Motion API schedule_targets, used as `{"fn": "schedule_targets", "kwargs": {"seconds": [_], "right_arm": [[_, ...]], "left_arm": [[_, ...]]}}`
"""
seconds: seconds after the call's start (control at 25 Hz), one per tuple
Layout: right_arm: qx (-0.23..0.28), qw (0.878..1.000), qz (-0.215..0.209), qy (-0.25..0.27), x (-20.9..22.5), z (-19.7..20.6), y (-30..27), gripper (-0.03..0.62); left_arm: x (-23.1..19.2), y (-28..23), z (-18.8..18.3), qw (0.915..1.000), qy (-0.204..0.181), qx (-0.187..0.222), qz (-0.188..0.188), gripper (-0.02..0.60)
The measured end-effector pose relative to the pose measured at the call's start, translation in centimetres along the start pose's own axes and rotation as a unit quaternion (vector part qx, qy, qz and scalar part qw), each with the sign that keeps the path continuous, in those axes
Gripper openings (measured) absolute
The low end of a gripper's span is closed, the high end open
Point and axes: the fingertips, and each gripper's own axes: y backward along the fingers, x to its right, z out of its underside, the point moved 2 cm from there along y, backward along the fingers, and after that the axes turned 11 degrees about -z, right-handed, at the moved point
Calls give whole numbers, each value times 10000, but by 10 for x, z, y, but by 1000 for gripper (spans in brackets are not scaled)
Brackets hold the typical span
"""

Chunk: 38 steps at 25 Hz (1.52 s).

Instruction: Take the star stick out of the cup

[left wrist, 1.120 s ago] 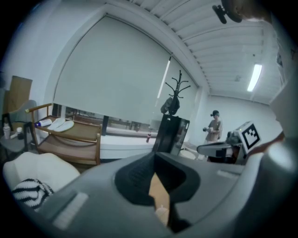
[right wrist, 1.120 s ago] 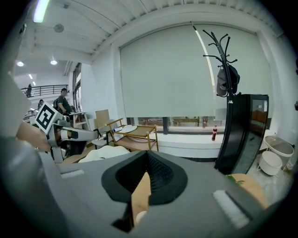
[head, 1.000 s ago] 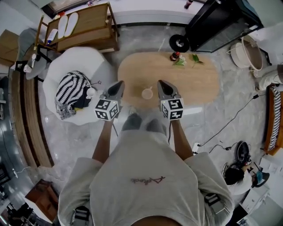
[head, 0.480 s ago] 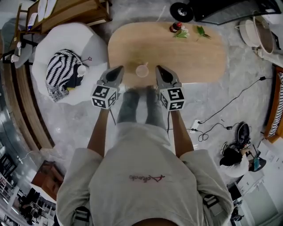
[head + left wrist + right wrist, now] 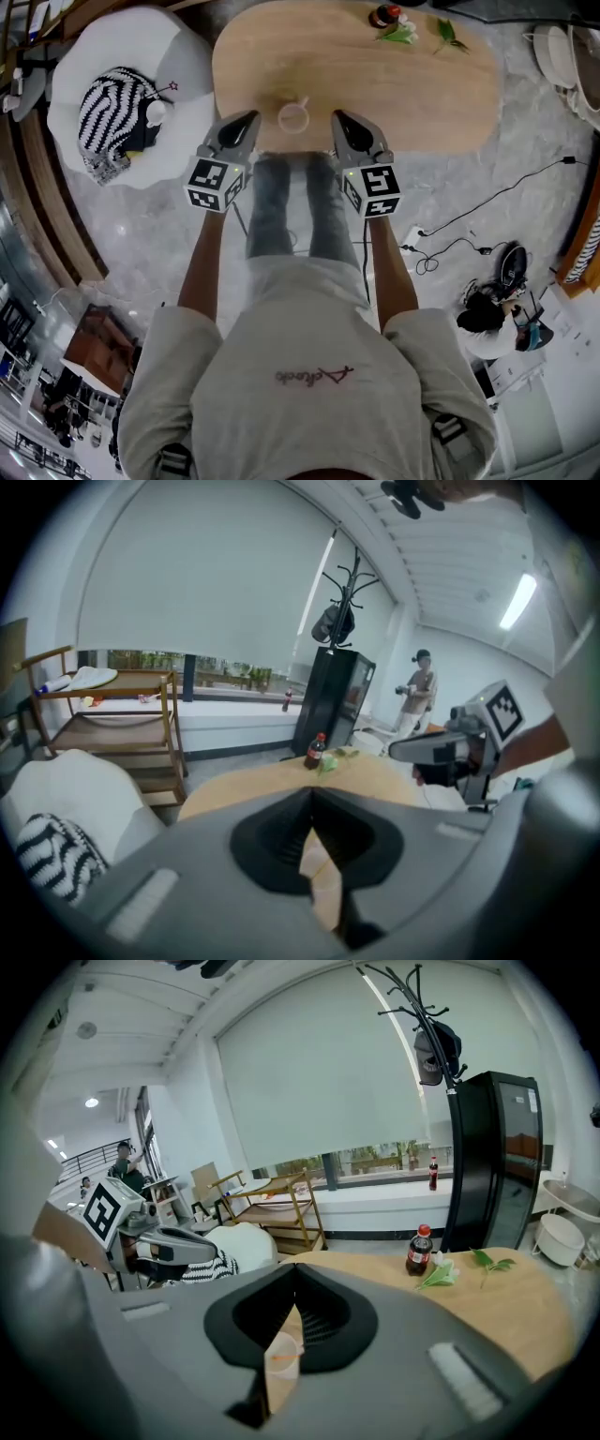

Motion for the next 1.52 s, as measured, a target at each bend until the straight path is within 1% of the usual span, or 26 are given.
{"fn": "schedule_targets", "kwargs": {"seconds": [0.24, 0.36, 0.44, 0.6, 0.8, 0.88, 1.08, 1.36, 1.4, 1.44, 1.52], "right_arm": [[-67, 9999, -47, -86, 9, 37, -10, 5], [-67, 9999, -29, -152, 12, 56, -12, 5], [-86, 9998, -14, -200, 13, 68, -11, 5], [-169, 9993, 12, -327, 16, 92, -12, 5], [-292, 9989, 92, -351, 23, 108, -7, 5], [-306, 9989, 110, -350, 27, 109, -4, 5], [-351, 9989, 107, -280, 38, 110, -3, 5], [-381, 9987, 145, -317, 51, 118, 3, 5], [-385, 9986, 155, -331, 52, 120, 3, 5], [-391, 9985, 171, -354, 54, 122, 4, 5], [-406, 9981, 204, -405, 55, 127, 5, 5]], "left_arm": [[11, -33, 41, 9992, -239, -202, 238, 2], [20, -47, 59, 9977, -480, -267, 407, 2], [26, -56, 68, 9962, -658, -241, 516, 2], [31, -71, 85, 9913, -1070, -313, 702, 2], [46, -88, 88, 9841, -1444, -364, 966, 2], [53, -94, 88, 9798, -1619, -395, 1106, 2], [69, -113, 103, 9639, -2157, -622, 1435, 2], [88, -129, 118, 9484, -2502, -800, 1776, 3], [90, -131, 120, 9456, -2561, -827, 1831, 17], [92, -133, 123, 9427, -2617, -848, 1886, 49], [96, -137, 129, 9368, -2746, -885, 1978, 52]]}}
